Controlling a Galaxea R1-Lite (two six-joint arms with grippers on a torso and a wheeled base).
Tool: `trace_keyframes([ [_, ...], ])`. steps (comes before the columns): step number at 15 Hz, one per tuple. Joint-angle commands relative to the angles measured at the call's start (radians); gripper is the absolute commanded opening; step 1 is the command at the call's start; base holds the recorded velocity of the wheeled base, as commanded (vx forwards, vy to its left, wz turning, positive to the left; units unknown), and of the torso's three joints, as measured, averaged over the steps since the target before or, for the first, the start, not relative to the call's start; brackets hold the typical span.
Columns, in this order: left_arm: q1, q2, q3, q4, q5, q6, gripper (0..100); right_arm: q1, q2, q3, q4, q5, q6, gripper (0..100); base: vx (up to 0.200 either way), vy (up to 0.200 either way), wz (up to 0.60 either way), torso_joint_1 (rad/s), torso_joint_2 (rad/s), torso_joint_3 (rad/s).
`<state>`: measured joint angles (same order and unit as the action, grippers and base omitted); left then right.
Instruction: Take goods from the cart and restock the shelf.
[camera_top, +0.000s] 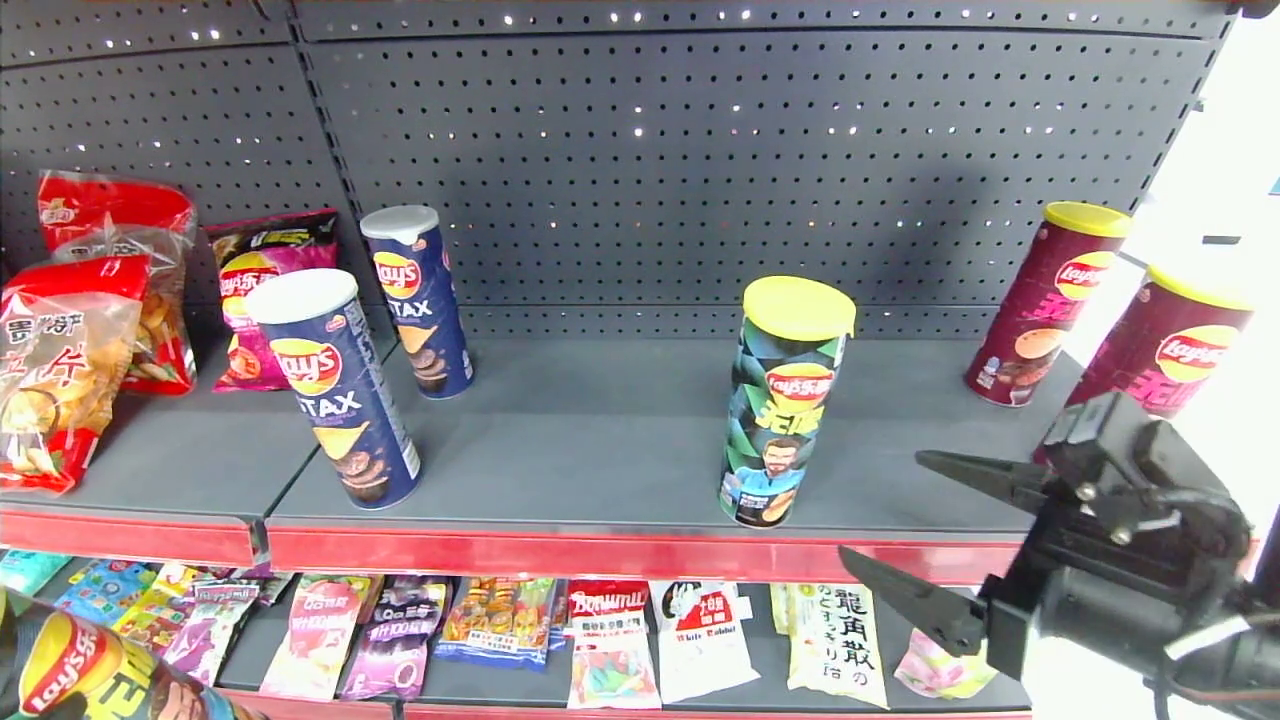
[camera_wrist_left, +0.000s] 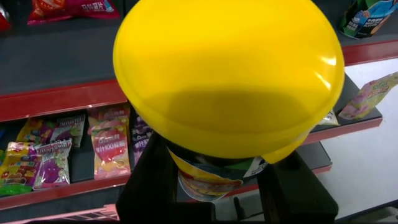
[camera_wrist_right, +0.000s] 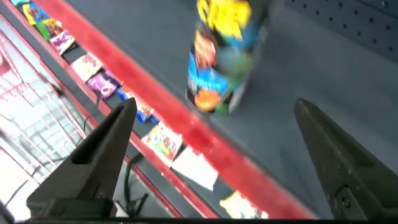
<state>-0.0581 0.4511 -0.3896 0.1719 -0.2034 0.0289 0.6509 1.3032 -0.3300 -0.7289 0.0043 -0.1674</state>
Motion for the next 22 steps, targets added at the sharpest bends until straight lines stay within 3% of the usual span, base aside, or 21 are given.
trace_keyframes([
  [1, 0.0, 0.011, 0.0, -0.002, -0.001, 0.0, 0, -0.059, -0.22, 0.112, 0.013, -0.015, -0.006, 100, 0.0, 0.0, 0.0, 0.0, 0.0, 0.0],
  [3, 0.0, 0.02, 0.0, -0.005, -0.001, 0.0, 0, -0.255, -0.369, 0.135, 0.069, -0.049, -0.012, 100, 0.0, 0.0, 0.0, 0.0, 0.0, 0.0],
  [5, 0.0, 0.024, -0.017, -0.009, 0.007, 0.006, 0, -0.488, -0.547, 0.138, 0.246, -0.049, -0.006, 100, 0.0, 0.0, 0.0, 0.0, 0.0, 0.0],
  [6, 0.001, 0.029, -0.032, -0.009, 0.009, 0.014, 0, -0.531, -0.625, 0.135, 0.33, -0.049, -0.006, 100, 0.0, 0.0, 0.0, 0.0, 0.0, 0.0],
  [7, 0.001, 0.035, -0.052, -0.008, 0.01, 0.023, 0, -0.568, -0.752, 0.118, 0.497, -0.052, -0.007, 100, 0.0, 0.0, 0.0, 0.0, 0.0, 0.0],
  [9, 0.003, 0.052, -0.095, -0.008, 0.058, 0.023, 0, -0.626, -1.01, -0.041, 1.007, -0.087, -0.021, 100, 0.0, 0.0, 0.0, 0.0, 0.0, 0.0],
  [11, 0.001, 0.051, -0.101, -0.009, 0.064, 0.026, 0, -0.651, -1.13, -0.121, 1.27, -0.093, -0.021, 100, 0.0, 0.0, 0.0, 0.0, 0.0, 0.0],
  [14, 0.001, 0.038, -0.118, -0.009, 0.062, 0.028, 0, -0.651, -1.303, -0.014, 1.258, -0.101, -0.034, 100, 0.0, 0.0, 0.0, 0.0, 0.0, 0.0],
  [18, 0.0, 0.023, -0.112, -0.008, 0.05, 0.023, 0, -0.651, -1.303, 0.1, 1.168, -0.147, 0.0, 100, 0.0, 0.0, 0.0, 0.0, 0.0, 0.0],
  [19, 0.001, 0.02, -0.111, -0.008, 0.036, 0.022, 0, -0.651, -1.303, 0.115, 1.119, -0.125, 0.019, 100, 0.0, 0.0, 0.0, 0.0, 0.0, 0.0],
  [21, 0.001, 0.009, -0.1, -0.008, 0.032, 0.022, 0, -0.651, -1.303, 0.14, 1.085, 0.016, 0.075, 100, 0.0, 0.0, 0.0, 0.0, 0.0, 0.0],
  [22, 0.001, 0.008, -0.097, -0.008, 0.032, 0.022, 0, -0.651, -1.303, 0.143, 1.076, 0.022, 0.083, 100, 0.0, 0.0, 0.0, 0.0, 0.0, 0.0],
])
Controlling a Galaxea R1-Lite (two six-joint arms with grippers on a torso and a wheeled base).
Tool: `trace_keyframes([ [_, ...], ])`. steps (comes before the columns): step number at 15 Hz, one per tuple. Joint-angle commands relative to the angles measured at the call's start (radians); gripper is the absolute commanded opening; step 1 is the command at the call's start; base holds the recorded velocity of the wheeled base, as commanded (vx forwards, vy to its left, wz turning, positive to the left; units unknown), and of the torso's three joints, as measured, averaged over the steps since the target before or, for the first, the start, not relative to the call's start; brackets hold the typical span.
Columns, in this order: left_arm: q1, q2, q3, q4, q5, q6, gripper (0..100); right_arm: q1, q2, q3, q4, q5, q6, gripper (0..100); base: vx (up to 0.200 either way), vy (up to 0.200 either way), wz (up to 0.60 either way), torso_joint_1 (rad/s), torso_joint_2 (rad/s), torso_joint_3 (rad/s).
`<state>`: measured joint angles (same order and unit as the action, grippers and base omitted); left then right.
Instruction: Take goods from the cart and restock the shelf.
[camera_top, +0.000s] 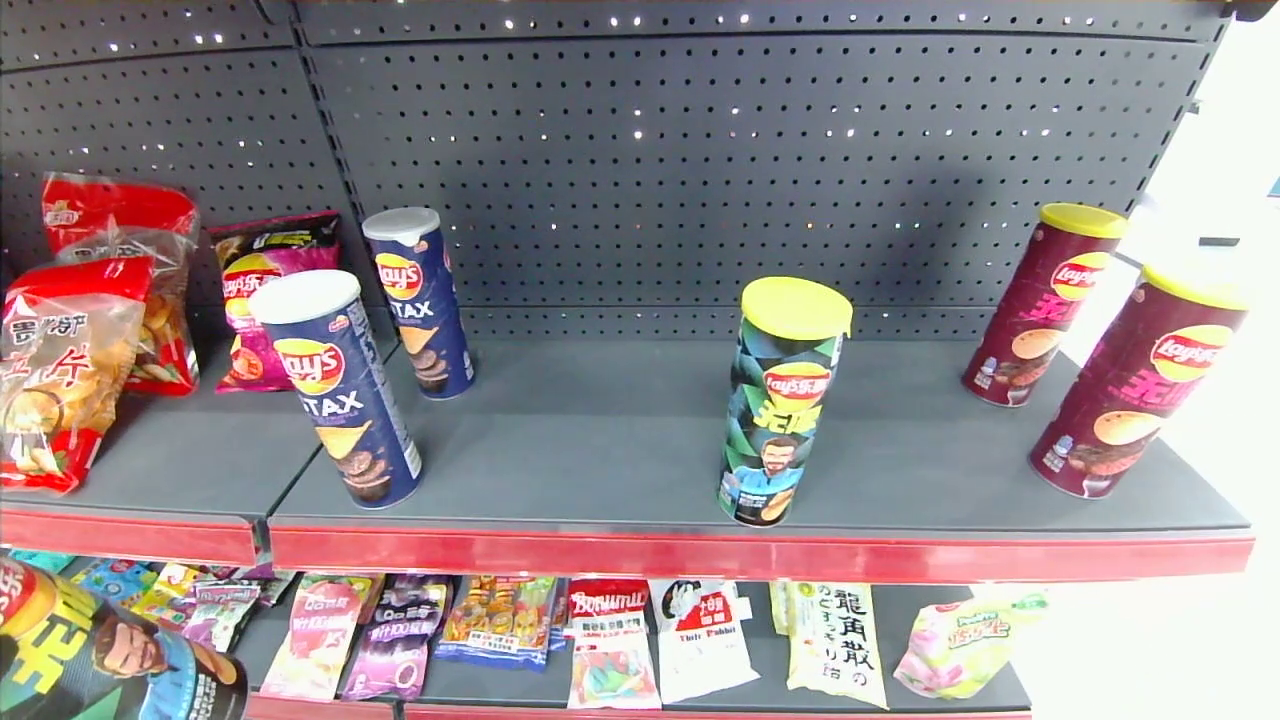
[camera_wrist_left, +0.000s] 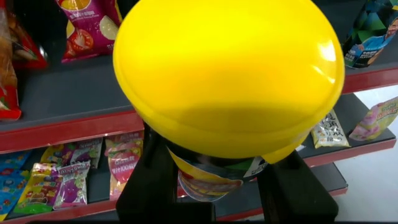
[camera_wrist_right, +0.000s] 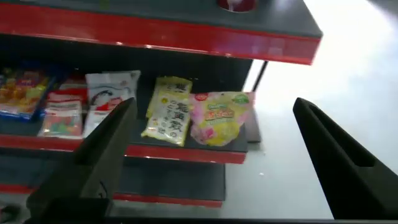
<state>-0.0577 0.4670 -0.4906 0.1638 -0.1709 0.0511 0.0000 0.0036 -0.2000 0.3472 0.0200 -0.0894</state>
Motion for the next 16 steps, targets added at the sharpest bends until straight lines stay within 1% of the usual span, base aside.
trace_keyframes([
  [1, 0.001, -0.01, 0.006, 0.0, 0.001, 0.0, 0, 0.0, -0.004, 0.03, -0.034, 0.005, 0.014, 100, 0.0, 0.0, 0.0, 0.0, 0.0, 0.0],
  [2, 0.001, -0.014, 0.006, 0.0, 0.001, 0.0, 0, 0.0, -0.004, 0.073, -0.122, 0.005, 0.011, 100, 0.0, 0.0, 0.0, 0.0, 0.0, 0.0],
  [3, 0.001, -0.018, 0.006, 0.0, 0.001, 0.0, 0, 0.0, -0.004, 0.136, -0.267, -0.031, 0.01, 100, 0.0, 0.0, 0.0, 0.0, 0.0, 0.0],
  [4, 0.001, -0.019, 0.004, 0.0, 0.001, 0.0, 0, 0.0, -0.004, 0.16, -0.33, -0.069, 0.007, 100, 0.0, 0.0, 0.0, 0.0, 0.0, 0.0],
  [6, 0.001, -0.018, -0.002, -0.001, 0.001, 0.0, 0, 0.0, -0.004, 0.16, -0.324, -0.051, 0.002, 100, 0.0, 0.0, 0.0, 0.0, 0.0, 0.0],
  [7, 0.001, -0.019, -0.008, -0.001, 0.001, 0.0, 0, 0.0, -0.004, 0.165, -0.327, -0.06, 0.03, 100, 0.0, 0.0, 0.0, 0.0, 0.0, 0.0],
  [8, 0.001, -0.022, -0.017, -0.001, -0.001, 0.0, 0, 0.0, -0.004, 0.168, -0.329, -0.074, 0.097, 100, 0.0, 0.0, 0.0, 0.0, 0.0, 0.0],
  [10, 0.001, -0.041, -0.023, 0.0, -0.001, 0.0, 0, 0.0, -0.004, 0.182, -0.355, -0.074, 0.079, 100, 0.0, 0.0, 0.0, 0.0, 0.0, 0.0],
  [11, 0.001, -0.048, -0.02, 0.0, 0.001, 0.0, 0, 0.0, -0.004, 0.191, -0.381, -0.057, 0.059, 100, 0.0, 0.0, 0.0, 0.0, 0.0, 0.0],
  [13, 0.001, -0.048, -0.023, 0.0, 0.001, 0.0, 0, 0.0, -0.004, 0.194, -0.375, -0.038, 0.077, 100, 0.0, 0.0, 0.0, 0.0, 0.0, 0.0],
  [14, 0.001, -0.05, -0.023, 0.0, 0.004, 0.001, 0, 0.0, -0.004, 0.198, -0.34, -0.022, 0.083, 100, 0.0, 0.0, 0.0, 0.0, 0.0, 0.0],
  [16, 0.001, -0.051, -0.025, 0.0, 0.007, 0.0, 0, 0.0, -0.004, 0.198, -0.343, -0.02, 0.085, 100, 0.0, 0.0, 0.0, 0.0, 0.0, 0.0],
])
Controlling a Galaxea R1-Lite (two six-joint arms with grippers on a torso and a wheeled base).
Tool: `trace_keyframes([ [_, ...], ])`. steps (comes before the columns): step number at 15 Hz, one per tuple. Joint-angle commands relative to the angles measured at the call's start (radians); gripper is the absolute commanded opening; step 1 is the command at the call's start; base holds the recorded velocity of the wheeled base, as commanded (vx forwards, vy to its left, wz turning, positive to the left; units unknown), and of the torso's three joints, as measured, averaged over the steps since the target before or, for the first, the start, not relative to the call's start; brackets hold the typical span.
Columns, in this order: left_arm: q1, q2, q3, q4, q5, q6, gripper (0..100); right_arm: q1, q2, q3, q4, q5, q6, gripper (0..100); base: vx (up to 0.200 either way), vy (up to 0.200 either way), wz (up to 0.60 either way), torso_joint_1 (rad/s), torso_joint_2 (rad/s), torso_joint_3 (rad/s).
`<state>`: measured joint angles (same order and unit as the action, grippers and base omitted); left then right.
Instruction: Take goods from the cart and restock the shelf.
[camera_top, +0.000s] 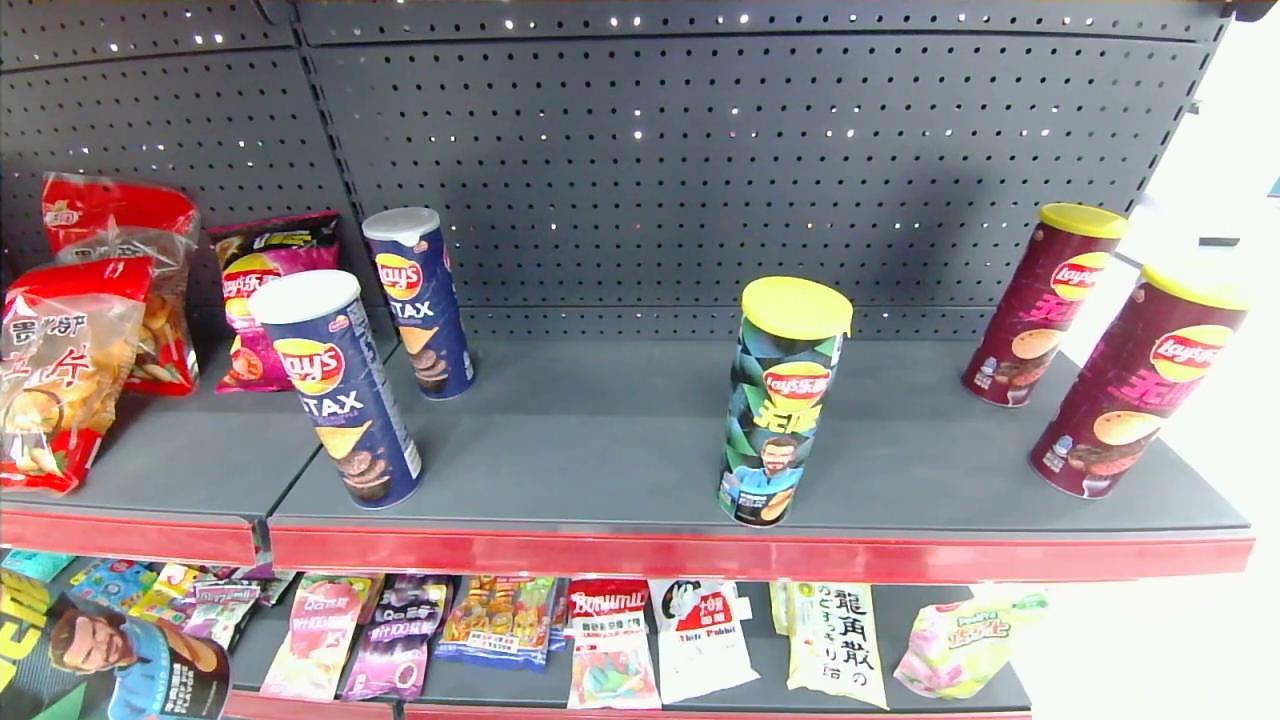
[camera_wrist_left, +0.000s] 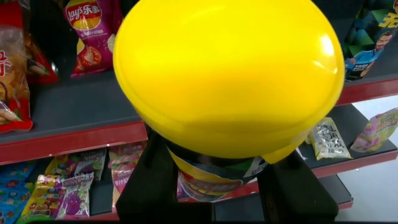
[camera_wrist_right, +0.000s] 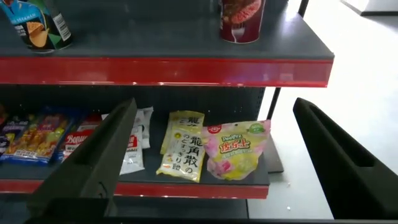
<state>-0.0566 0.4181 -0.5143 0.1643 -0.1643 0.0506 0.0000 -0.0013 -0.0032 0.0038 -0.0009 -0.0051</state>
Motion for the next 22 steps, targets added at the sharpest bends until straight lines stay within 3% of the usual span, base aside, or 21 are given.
trace_keyframes([
  [1, 0.0, -0.004, -0.001, 0.0, 0.0, 0.0, 0, 0.0, 0.001, 0.002, 0.001, 0.001, -0.001, 100, 0.0, 0.0, 0.0, 0.0, 0.0, 0.0],
  [3, 0.0, -0.004, -0.003, 0.0, 0.002, 0.0, 0, 0.0, 0.001, 0.002, 0.001, 0.001, -0.001, 100, 0.0, 0.0, 0.0, 0.0, 0.0, 0.0],
  [9, 0.0, 0.004, -0.015, 0.001, 0.0, 0.0, 0, 0.0, 0.001, 0.002, 0.001, 0.001, 0.001, 100, 0.0, 0.0, -0.6, 0.006, 0.0, -0.002],
  [15, 0.0, 0.019, -0.03, 0.001, 0.002, 0.003, 0, 0.0, 0.001, 0.002, -0.001, 0.002, 0.002, 100, 0.0, 0.0, 0.0, 0.0, 0.0, 0.0],
  [21, -0.002, 0.211, -0.116, -0.011, -0.015, 0.008, 0, 0.0, 0.001, 0.002, -0.001, 0.002, 0.002, 100, 0.0, 0.0, 0.0, 0.0, 0.0, 0.0],
  [22, -0.002, 0.294, -0.132, -0.049, -0.023, 0.008, 0, 0.0, 0.001, 0.002, -0.001, 0.002, 0.002, 100, 0.0, 0.0, 0.0, 0.0, 0.0, 0.0],
])
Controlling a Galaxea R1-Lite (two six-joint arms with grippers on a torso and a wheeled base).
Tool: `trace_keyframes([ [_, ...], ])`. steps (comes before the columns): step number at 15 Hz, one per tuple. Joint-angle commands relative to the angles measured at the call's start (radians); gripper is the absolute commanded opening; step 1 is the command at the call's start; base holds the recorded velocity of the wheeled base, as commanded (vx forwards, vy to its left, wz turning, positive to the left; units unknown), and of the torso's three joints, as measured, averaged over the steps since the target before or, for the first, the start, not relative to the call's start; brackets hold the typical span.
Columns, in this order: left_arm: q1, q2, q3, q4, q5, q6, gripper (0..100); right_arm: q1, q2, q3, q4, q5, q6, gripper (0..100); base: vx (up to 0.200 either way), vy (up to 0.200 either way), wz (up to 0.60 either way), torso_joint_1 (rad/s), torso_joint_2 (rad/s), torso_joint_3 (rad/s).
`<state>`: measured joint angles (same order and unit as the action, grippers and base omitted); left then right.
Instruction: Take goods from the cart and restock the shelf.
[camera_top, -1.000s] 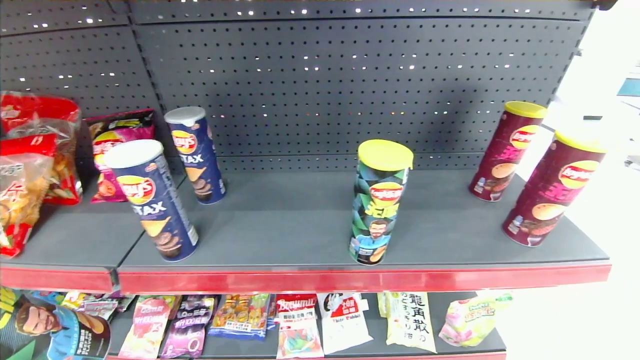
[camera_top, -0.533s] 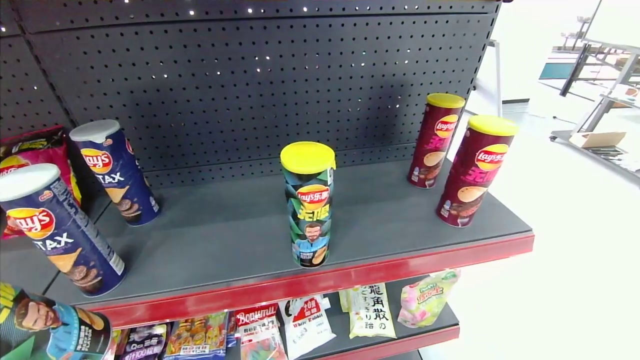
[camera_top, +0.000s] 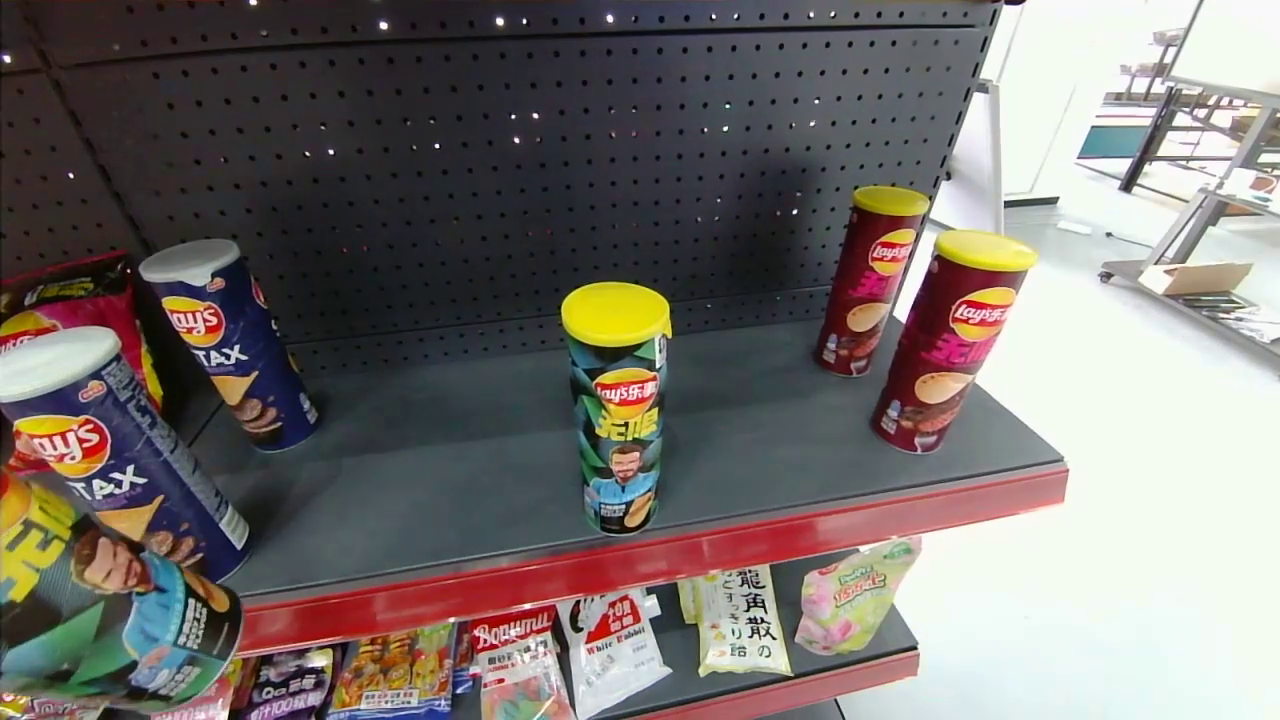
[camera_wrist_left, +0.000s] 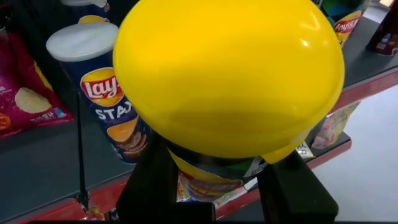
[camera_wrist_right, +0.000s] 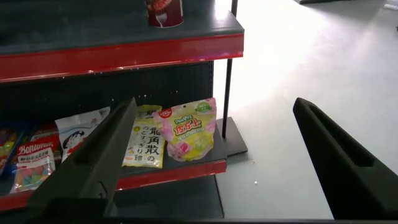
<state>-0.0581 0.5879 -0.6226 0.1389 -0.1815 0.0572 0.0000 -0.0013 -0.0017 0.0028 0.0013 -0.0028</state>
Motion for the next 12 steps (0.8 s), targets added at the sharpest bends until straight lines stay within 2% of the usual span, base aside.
trace_keyframes([
  [1, -0.009, 0.237, -0.032, -0.108, -0.012, 0.003, 0, 0.0, 0.001, 0.0, 0.0, 0.0, 0.0, 100, 0.0, 0.0, 0.0, 0.0, 0.0, 0.0],
  [4, -0.085, 0.362, -0.032, -0.211, -0.012, 0.003, 0, 0.0, 0.001, 0.0, 0.0, 0.0, 0.0, 100, 0.0, 0.0, 0.0, 0.0, 0.0, 0.0],
  [6, -0.161, 0.441, -0.046, -0.262, -0.006, 0.001, 0, 0.0, 0.001, 0.0, 0.0, 0.0, 0.0, 100, 0.0, 0.0, 0.0, 0.0, 0.0, 0.0],
  [7, -0.22, 0.484, -0.051, -0.294, 0.004, 0.001, 0, 0.0, 0.001, 0.0, 0.0, 0.0, 0.0, 100, 0.0, 0.0, 0.0, 0.0, 0.0, 0.0],
  [9, -0.304, 0.607, -0.082, -0.392, 0.063, -0.008, 0, 0.0, 0.001, 0.0, 0.0, 0.0, 0.0, 100, 0.0, 0.0, 0.0, 0.0, 0.0, 0.0],
  [10, -0.305, 0.612, -0.085, -0.395, 0.065, -0.008, 0, 0.0, 0.001, 0.0, 0.0, 0.0, 0.0, 100, 0.0, 0.0, 0.0, 0.0, 0.0, 0.0],
  [11, -0.318, 0.77, -0.161, -0.486, 0.094, -0.011, 0, 0.0, 0.001, 0.0, 0.0, 0.0, 0.0, 100, 0.0, 0.0, 0.0, 0.0, 0.0, 0.0],
  [12, -0.316, 0.845, -0.203, -0.516, 0.126, -0.016, 0, 0.0, 0.001, 0.0, 0.0, 0.0, 0.0, 100, 0.0, 0.0, 0.0, 0.0, 0.0, 0.0],
])
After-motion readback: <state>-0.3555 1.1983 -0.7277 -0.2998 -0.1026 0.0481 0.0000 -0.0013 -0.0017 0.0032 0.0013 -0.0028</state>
